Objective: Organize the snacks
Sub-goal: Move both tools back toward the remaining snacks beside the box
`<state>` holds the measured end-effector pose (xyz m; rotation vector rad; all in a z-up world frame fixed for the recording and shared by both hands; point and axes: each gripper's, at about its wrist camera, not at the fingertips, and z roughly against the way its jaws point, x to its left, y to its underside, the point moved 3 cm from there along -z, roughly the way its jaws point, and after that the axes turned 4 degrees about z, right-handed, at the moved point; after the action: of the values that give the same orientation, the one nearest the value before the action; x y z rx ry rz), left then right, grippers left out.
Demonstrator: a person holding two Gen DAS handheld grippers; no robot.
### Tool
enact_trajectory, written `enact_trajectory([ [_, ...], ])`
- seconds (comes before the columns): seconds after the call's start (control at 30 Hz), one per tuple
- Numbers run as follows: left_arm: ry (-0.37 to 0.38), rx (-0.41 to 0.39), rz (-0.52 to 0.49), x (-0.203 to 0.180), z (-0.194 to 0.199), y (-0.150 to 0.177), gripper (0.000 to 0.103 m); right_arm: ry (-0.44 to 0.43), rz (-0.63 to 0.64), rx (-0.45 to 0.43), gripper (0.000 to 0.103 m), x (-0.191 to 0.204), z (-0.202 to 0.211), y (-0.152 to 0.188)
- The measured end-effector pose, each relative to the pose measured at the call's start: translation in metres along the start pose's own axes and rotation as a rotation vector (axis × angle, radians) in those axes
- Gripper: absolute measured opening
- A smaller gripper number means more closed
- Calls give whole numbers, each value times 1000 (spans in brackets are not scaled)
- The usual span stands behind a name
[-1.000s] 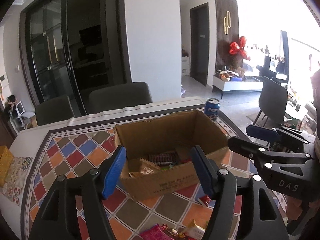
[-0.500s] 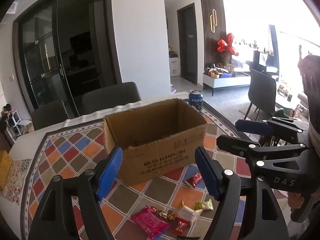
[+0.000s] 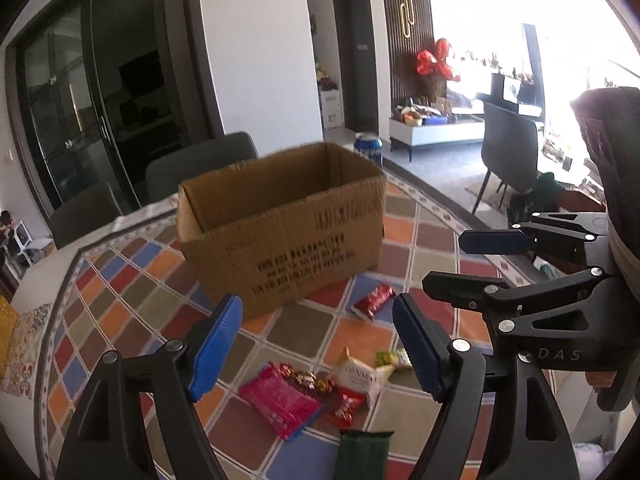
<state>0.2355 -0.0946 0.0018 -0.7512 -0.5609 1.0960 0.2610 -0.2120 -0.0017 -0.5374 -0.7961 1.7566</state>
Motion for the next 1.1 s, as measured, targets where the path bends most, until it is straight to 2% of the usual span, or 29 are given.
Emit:
enact_trajectory([
  [0.23,30,61,-41,-11,-14,25,77,-9,15,82,54,4,-14,28],
  [0.57,90,193,-107,-16,-49,54,77,-10,83,215,54,8,-44,55],
  [0.93,134,316,-147,-20,-91,72,77,-37,175,339,54,11,-81,72],
  [1.1,134,341,-155,-21,-105,75,77,-48,201,379,54,10,-97,76],
])
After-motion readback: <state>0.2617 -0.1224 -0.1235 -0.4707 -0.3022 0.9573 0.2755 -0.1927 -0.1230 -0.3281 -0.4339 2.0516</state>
